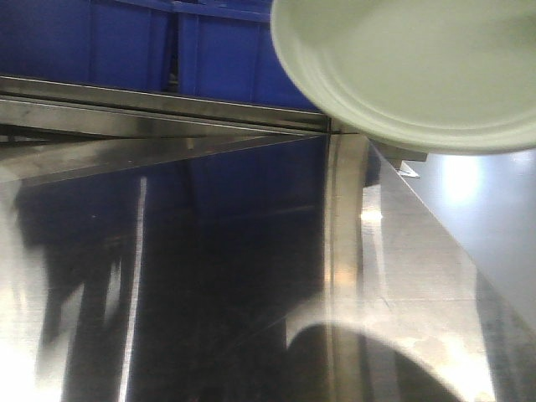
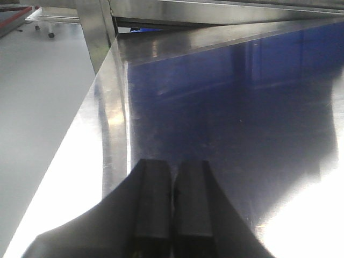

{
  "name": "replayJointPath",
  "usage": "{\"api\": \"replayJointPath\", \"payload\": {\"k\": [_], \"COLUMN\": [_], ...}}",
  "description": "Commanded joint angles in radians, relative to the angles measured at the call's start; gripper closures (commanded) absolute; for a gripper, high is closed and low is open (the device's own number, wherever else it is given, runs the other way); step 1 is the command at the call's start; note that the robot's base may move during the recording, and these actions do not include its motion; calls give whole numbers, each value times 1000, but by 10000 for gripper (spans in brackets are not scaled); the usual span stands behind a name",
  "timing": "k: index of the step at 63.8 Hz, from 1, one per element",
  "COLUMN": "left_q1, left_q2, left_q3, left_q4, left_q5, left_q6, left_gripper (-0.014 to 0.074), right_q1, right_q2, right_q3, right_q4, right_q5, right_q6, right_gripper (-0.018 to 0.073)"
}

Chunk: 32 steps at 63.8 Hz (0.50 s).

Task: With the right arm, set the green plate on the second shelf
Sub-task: 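Lift the pale green plate off the table with the right gripper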

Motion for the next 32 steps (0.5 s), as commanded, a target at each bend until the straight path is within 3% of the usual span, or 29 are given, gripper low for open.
{"api": "replayJointPath", "payload": {"k": [1,14,32], "left_q1": [-7,-7,-7], "left_q2": [-22,-22,-22], "left_q3": [42,42,42], "left_q4": [1,1,1], "left_q5": [-61,-61,-61], "left_q6": [-5,-5,-5], "left_gripper": [472,472,472], "right_q1": [-45,-98,-98], "right_q2": [-102,-299,-322], "right_q3": [29,146,156], "right_q4": [1,1,1], "right_q5": [-121,-114,-60], "right_q6": [-2,-2,-2], "right_gripper": [504,504,504]}}
